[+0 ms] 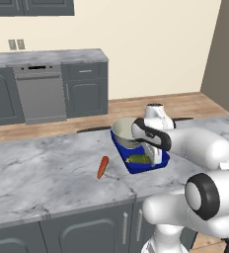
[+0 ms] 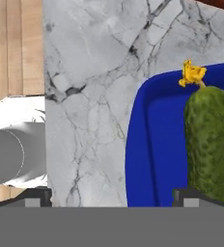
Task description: Place the two vegetables and bowl onto the tray for setting up a vegetable dip station.
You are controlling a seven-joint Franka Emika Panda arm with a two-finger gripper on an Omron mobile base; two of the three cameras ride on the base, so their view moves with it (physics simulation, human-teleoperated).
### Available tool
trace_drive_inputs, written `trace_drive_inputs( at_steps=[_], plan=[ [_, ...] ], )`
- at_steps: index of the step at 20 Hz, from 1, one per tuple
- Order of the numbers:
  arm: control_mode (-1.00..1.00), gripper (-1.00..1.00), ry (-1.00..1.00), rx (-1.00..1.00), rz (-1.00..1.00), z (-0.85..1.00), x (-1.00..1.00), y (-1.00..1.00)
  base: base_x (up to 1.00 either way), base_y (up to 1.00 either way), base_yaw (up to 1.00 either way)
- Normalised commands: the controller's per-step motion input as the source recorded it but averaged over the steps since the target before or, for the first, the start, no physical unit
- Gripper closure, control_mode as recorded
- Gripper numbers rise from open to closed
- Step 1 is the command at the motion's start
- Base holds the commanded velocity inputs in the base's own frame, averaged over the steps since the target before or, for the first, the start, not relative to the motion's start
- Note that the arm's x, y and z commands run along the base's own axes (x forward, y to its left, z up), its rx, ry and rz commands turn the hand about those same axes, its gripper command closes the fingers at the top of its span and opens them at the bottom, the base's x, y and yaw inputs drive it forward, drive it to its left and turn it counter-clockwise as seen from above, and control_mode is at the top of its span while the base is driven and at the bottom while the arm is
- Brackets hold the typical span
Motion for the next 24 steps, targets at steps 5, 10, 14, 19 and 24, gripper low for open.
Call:
trace_drive_inputs(
  at_steps=[5,10,14,19,24],
  plan=[
    [-1.0,-1.0,0.13,0.0,-0.08,0.19,-0.23,0.14,0.0,0.0,0.0],
    [-1.0,-1.0,0.12,0.02,-0.23,0.15,-0.21,0.2,0.0,0.0,0.0],
    [-1.0,-1.0,0.11,0.03,-0.31,0.15,-0.2,0.21,0.0,0.0,0.0],
    [-1.0,-1.0,0.14,0.01,-0.41,0.09,-0.16,0.21,0.0,0.0,0.0],
    [-1.0,-1.0,0.14,0.0,-0.45,0.06,-0.08,0.25,0.0,0.0,0.0]
  ],
)
